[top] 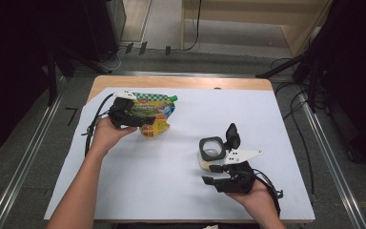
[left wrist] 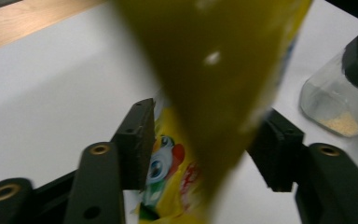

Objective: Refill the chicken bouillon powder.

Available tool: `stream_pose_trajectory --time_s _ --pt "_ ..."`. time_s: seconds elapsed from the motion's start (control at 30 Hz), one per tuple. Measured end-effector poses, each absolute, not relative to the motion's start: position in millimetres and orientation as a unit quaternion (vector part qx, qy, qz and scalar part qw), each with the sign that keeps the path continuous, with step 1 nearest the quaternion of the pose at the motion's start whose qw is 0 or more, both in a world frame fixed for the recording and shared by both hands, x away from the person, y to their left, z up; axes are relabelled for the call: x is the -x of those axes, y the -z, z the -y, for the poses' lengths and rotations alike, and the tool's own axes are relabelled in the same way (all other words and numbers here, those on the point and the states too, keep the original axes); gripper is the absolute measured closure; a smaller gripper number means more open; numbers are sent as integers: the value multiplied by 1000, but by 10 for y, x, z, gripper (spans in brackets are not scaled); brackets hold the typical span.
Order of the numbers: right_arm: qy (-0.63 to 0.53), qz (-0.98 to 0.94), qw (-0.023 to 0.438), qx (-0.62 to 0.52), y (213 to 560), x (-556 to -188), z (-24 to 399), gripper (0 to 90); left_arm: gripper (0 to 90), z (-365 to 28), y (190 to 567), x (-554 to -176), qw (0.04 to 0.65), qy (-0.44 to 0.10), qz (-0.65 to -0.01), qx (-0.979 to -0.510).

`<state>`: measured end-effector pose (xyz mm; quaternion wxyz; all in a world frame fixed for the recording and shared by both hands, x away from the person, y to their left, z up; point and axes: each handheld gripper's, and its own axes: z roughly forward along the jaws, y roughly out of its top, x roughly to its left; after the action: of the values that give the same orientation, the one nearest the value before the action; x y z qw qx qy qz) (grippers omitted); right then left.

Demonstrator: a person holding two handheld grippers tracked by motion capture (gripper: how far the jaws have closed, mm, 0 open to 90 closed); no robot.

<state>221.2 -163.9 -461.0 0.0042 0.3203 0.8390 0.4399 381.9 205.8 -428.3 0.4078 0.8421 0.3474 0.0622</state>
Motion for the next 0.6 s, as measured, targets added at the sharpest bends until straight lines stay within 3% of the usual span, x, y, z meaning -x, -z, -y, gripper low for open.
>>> stream_pose_trajectory --time_s 0.43,0.6 --pt "-439 -842 1 -314 4634 -2228 1560 518 831 -2071 4220 -3713 431 -85 -331 -835" --pt "-440 -844 2 -306 4651 -2230 1496 519 856 -2054 4200 -3707 426 -77 -347 -832"
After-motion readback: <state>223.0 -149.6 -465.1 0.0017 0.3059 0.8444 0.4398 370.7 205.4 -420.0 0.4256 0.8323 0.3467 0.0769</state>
